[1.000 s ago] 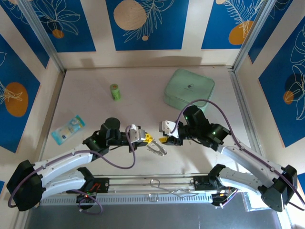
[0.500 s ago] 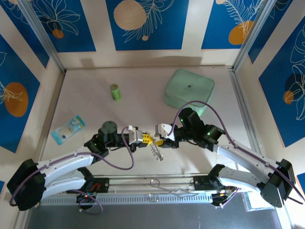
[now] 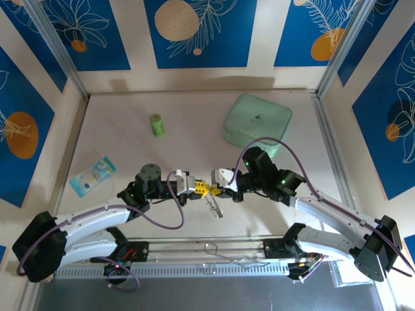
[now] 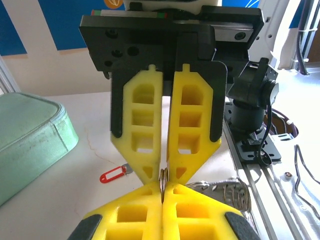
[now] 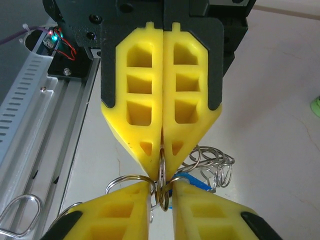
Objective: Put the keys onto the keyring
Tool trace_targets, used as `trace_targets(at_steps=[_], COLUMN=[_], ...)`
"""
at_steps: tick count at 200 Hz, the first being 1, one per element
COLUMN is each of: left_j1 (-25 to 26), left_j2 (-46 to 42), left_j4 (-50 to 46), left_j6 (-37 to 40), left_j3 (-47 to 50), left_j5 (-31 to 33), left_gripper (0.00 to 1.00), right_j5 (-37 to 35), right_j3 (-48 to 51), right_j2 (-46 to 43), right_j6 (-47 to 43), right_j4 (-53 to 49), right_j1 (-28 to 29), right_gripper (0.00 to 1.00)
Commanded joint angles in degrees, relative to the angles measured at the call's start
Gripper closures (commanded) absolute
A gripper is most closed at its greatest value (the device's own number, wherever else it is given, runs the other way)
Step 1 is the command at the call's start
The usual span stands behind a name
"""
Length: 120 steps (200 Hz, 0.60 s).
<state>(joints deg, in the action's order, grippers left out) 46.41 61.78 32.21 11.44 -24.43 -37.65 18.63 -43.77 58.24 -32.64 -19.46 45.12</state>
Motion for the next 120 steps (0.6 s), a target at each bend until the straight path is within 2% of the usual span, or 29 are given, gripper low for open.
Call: trace_targets(at_steps=[1, 9, 30, 65, 92, 120], left_j1=[0.6, 0.6, 0.7, 0.7, 0.7, 0.7], left_j2=[1.1, 1.2, 0.7, -1.2, -2.3, -1.5], left_j4=[3.6, 3.0, -1.3, -14.9, -17.1, -17.8], left_j6=[0.9, 1.4, 3.0, 5.9, 6.3, 6.0], left_j3=[0.3, 0.3, 0.2, -2.5, -2.5, -2.9], left_j5=[0.2, 1.3, 3.8, 8.4, 9.8, 9.3], left_gripper=[0.91, 0.81, 0.74, 0.74, 0.77, 0.80], right_j5=[2.7, 2.1, -0.6, -6.5, -10.2, -10.9], right_j3=[0.4, 0.1, -0.6, -2.9, -5.0, -5.5], right_j2=[1.3, 1.7, 2.6, 4.7, 6.9, 7.7], right_j6=[0.6, 0.4, 0.0, 0.7, 0.8, 2.1], right_j4=[3.2, 2.7, 0.7, -2.6, -4.9, -4.1], right_j1=[0.5, 0.5, 0.8, 1.9, 3.4, 4.3], right_gripper=[1.00, 1.00, 1.00, 1.00, 1.00, 1.00])
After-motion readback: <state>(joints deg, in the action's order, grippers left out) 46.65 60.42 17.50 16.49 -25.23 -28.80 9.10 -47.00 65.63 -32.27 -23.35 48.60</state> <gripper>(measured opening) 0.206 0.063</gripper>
